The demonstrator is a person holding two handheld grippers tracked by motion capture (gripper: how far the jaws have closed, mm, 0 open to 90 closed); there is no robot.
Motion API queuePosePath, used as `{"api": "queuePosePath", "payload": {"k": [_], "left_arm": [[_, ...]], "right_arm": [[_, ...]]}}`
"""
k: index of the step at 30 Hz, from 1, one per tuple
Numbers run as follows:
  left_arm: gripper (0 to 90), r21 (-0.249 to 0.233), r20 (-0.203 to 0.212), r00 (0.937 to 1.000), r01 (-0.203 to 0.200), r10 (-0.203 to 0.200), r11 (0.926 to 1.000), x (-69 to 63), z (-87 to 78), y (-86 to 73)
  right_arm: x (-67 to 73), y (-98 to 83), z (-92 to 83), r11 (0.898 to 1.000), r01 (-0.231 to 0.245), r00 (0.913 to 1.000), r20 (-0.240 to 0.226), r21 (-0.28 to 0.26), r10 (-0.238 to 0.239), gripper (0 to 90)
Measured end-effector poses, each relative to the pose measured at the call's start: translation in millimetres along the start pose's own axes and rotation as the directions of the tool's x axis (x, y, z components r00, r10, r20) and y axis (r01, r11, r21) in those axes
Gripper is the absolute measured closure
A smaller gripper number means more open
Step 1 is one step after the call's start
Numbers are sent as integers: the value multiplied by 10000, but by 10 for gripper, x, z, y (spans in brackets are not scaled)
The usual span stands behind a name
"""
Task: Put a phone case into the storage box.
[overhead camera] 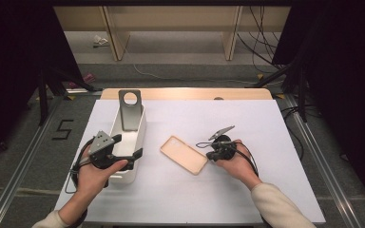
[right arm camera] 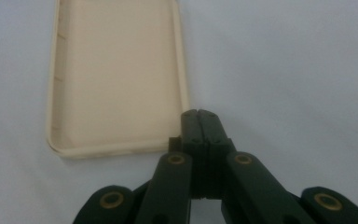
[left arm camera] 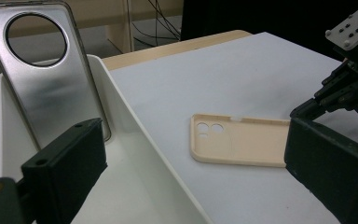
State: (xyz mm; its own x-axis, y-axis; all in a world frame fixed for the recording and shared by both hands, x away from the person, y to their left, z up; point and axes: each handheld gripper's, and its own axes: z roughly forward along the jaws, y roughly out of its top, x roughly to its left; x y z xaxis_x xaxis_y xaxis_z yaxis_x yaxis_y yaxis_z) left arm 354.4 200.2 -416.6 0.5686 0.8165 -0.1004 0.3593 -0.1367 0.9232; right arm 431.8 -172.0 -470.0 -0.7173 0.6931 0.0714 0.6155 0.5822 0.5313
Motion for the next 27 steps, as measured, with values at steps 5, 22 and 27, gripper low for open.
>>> {"api": "queuePosePath", "payload": {"k": [5, 22, 27], "left_arm": [[52, -10, 7, 10000, 11, -11, 10000, 3, -3, 1], [54, -49, 22, 10000, -15, 15, 10000, -2, -11, 4], [55, -37, 23, 10000, -20, 20, 10000, -2, -4, 4]], "right_arm": [[32, -5, -7, 9997, 225, 9997, -127, 138, -223, 900], [372, -32, -67, 9880, 1214, 9896, -897, 958, -1129, 900], [223, 12, -120, 9973, 611, 9978, -300, 409, -599, 900]]}}
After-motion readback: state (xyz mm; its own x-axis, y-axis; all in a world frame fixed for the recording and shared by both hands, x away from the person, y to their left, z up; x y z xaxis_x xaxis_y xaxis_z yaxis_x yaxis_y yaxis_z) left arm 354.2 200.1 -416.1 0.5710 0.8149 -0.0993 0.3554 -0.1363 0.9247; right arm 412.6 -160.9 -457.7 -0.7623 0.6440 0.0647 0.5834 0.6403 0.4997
